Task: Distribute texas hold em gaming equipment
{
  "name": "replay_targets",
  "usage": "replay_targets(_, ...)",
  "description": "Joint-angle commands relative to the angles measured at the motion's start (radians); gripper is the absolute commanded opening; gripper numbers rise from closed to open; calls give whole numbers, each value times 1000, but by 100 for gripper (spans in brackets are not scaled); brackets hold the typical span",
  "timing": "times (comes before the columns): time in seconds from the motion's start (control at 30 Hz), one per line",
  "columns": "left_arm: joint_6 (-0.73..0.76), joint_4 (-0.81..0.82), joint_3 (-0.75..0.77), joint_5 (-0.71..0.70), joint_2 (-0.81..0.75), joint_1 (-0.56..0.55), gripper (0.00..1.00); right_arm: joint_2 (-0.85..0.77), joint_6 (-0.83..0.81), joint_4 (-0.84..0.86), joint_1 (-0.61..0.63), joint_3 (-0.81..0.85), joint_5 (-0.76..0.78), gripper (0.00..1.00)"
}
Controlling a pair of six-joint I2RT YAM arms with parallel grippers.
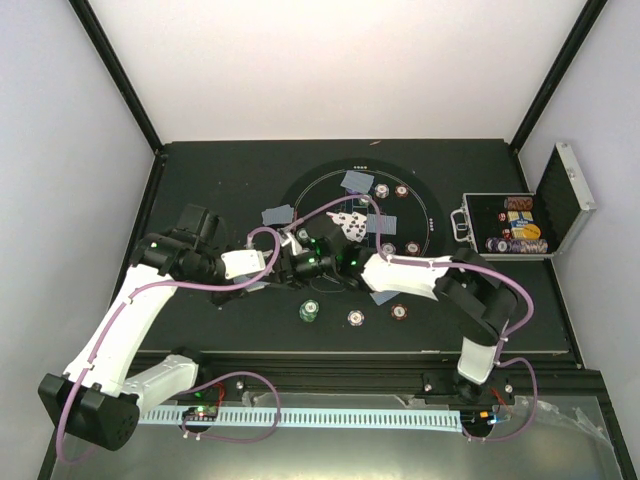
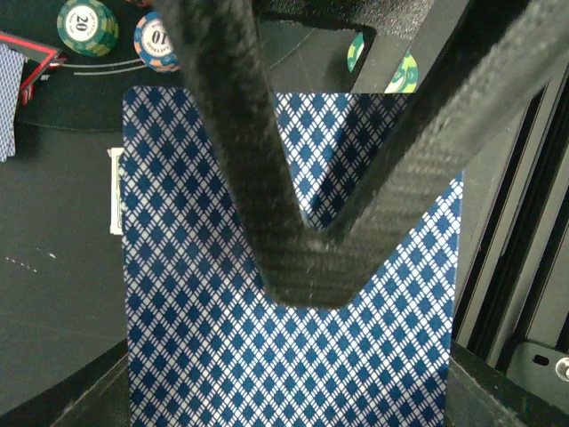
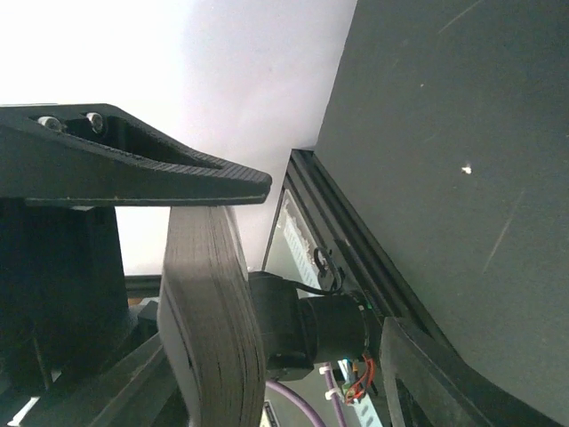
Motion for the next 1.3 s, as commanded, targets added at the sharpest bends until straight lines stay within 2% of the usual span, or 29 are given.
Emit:
replay_targets(0.0, -1, -9, 36, 18, -1, 2, 1, 58, 26, 43, 18, 46, -23, 58)
replay_targets(0.2, 0, -11, 35, 16, -3, 2, 2, 60, 11, 19, -6, 29, -16, 57)
replay_targets(0.43, 2, -9, 33, 14, -8, 2, 2, 3, -73, -110, -59, -28, 25, 46)
replay_targets(0.6, 0, -8, 35, 18, -6, 2, 2, -27, -109, -158, -68, -37, 40, 33)
replay_targets(0.8, 0, -10, 36, 15, -7, 2, 2, -76, -91, -139, -71, -47, 41, 7)
replay_targets(0.87, 2, -9, 38, 13, -6, 2, 2, -96, -79, -126, -73, -52, 37, 2)
replay_targets(1.27, 5, -8, 34, 7, -5, 2, 2, -197, -130, -217, -127, -90, 47, 1)
